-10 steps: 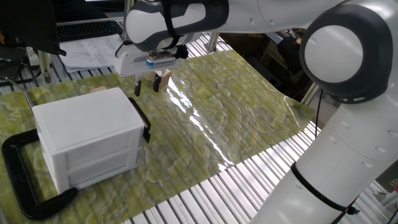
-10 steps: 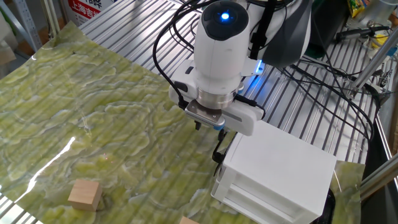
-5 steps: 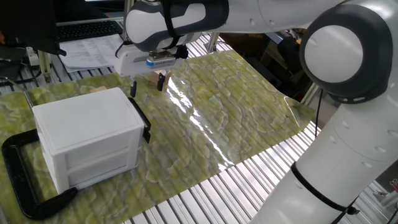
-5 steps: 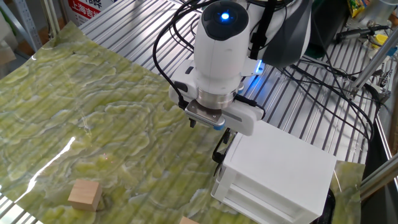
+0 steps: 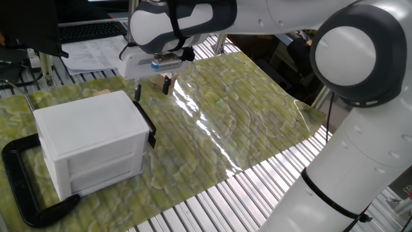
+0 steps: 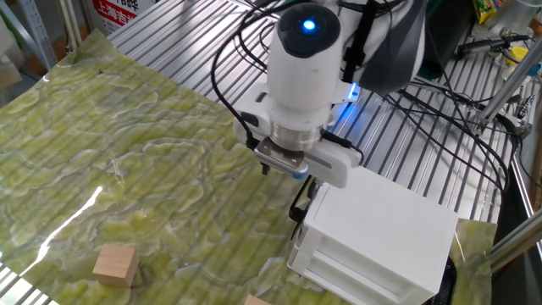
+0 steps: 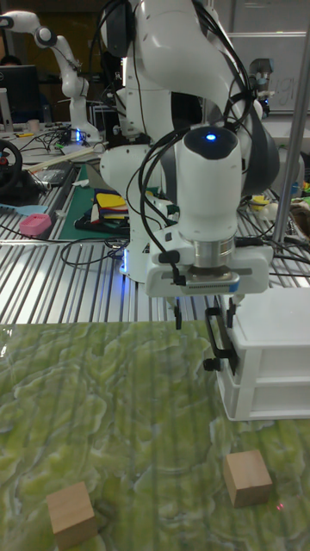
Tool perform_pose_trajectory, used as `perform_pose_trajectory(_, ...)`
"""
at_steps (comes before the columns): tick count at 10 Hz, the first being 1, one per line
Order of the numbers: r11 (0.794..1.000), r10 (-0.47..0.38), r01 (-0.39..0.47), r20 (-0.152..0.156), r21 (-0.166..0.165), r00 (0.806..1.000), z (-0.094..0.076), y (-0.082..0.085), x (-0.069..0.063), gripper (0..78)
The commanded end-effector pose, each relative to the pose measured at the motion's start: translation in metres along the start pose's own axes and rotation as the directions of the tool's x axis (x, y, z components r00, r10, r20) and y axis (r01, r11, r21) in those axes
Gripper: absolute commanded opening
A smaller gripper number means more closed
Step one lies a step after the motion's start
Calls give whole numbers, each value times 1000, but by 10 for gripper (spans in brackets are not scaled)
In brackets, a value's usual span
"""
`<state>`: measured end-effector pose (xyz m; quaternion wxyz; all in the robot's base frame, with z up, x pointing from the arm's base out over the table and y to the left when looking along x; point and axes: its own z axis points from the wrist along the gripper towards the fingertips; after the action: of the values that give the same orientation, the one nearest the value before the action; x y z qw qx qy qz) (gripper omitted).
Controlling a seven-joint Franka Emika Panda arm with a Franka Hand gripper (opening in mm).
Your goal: Grasp the handle and open the drawer
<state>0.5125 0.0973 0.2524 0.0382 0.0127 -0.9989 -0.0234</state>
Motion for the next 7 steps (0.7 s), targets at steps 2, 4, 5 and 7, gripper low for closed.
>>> perform_pose_trajectory(2,999,51,-51,3,-2,999,6,9,2,774)
perform_pose_trajectory(4,998,58,-58,3,4,998,5,8,1,774)
perform_pose_trajectory(5,998,62,-62,3,4,998,4,8,1,774)
perform_pose_trajectory(7,998,65,-65,1,5,998,2,8,-1,774)
